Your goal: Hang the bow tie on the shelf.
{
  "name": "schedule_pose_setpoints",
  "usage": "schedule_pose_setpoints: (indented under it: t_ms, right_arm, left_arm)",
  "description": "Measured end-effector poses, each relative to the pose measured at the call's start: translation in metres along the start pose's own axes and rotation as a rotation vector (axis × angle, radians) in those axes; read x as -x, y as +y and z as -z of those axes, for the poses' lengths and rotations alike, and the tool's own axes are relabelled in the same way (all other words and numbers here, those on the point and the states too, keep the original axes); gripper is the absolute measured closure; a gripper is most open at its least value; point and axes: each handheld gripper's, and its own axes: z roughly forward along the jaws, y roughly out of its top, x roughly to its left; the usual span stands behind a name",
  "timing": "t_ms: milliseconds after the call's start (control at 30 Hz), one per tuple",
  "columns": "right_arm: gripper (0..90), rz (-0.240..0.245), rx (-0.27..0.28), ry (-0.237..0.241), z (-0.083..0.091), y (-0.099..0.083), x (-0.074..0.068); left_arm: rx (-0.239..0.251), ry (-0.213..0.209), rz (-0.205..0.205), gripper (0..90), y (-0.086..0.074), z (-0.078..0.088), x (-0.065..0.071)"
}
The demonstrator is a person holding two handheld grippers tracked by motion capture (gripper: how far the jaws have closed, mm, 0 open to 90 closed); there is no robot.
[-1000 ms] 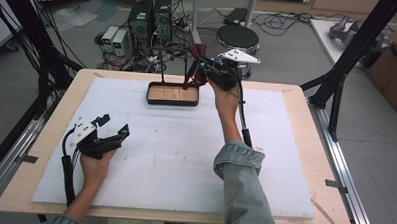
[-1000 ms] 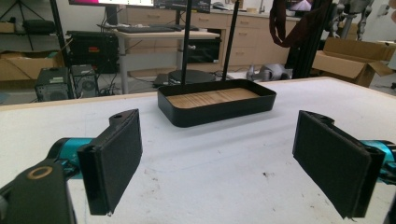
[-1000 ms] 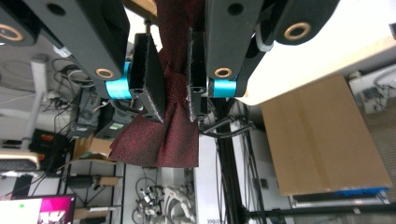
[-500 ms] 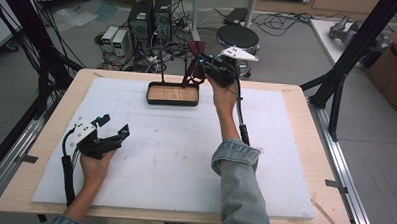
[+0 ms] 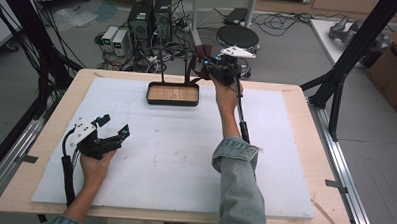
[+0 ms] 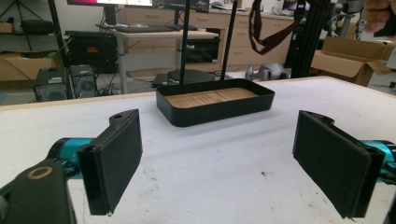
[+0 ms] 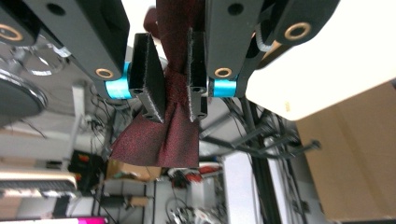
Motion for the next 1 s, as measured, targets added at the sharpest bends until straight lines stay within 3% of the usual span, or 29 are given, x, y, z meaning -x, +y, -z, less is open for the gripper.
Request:
schedule_pose_setpoints:
  t_ms: [300, 567, 633, 1000]
  right_arm:
    - [77.3, -0.031, -0.058, -0.039, -0.008, -0.01, 0.002]
    - [76.9, -0.027, -0.12, -0.061, -0.012, -0.019, 0.006]
    - [80.7, -0.033, -0.137, -0.064, -0.014, -0.02, 0.006]
    - [75.0, -0.045, -0.131, -0.052, -0.012, -0.02, 0.006]
  left_arm:
    - [-0.002, 0.001, -0.001, 16.0, 0.0, 0.0, 0.0]
    - [-0.003, 0.0, -0.004, 16.0, 0.0, 0.0, 0.0]
    - [-0.003, 0.0, -0.005, 16.0, 0.0, 0.0, 0.0]
    - [-0.004, 0.0, -0.006, 16.0, 0.0, 0.0, 0.0]
